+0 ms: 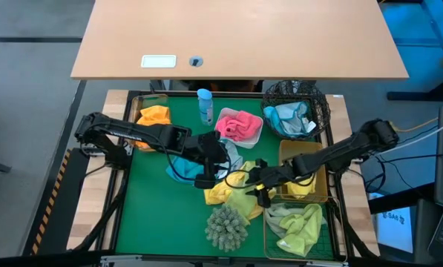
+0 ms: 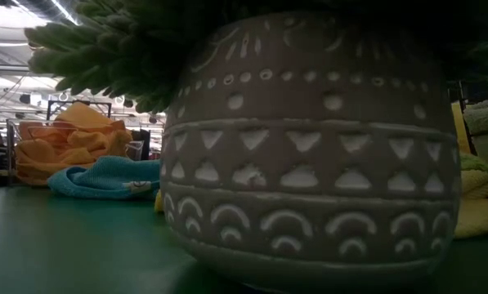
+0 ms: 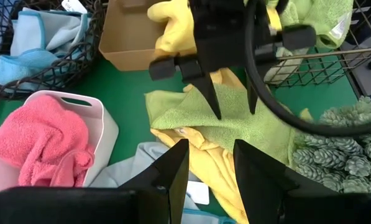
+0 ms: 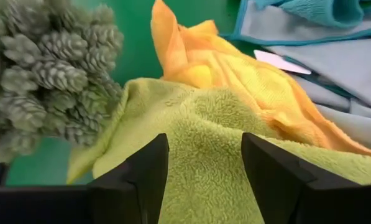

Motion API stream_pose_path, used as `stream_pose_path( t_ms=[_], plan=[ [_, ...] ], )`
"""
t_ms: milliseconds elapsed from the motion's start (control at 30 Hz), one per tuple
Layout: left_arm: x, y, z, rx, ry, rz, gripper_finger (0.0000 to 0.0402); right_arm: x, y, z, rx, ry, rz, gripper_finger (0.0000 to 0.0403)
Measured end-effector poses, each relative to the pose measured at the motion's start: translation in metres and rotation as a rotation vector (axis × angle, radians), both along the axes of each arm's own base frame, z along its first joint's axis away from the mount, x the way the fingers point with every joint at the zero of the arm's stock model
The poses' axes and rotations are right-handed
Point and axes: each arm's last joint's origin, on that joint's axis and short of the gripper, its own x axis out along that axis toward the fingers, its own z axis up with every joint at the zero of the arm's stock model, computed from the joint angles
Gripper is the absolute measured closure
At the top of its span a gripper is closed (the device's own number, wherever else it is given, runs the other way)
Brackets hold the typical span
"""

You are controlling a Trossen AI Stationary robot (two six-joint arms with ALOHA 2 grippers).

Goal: Sort microfiber towel by color & place in baskets
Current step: Put the green microfiber towel into the rectangular wire basket

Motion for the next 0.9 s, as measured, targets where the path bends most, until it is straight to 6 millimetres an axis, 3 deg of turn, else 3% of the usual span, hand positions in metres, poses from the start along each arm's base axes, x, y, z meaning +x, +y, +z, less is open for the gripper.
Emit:
stream_pose_path(
  t_ms=[233,533,700,900],
  plan=[
    [0.0,0.0,0.0,0.0,0.0,0.0,0.0281,0.012,0.004,-0.017,-0.041,-0.01,0.047,0.0201],
    [0.0,0.0,0.0,0.001,0.006,0.0,0.0281,0.014,0.006,-0.022,-0.037,-0.002,0.064,0.0206],
    [0.0,0.0,-0.001,0.001,0.007,0.0,0.0281,0.014,0.006,-0.022,-0.034,0.001,0.068,0.0248],
    [0.0,0.0,-0.001,0.002,0.007,0.0,0.0281,0.014,0.006,-0.022,-0.018,0.006,0.084,0.0334]
  ],
)
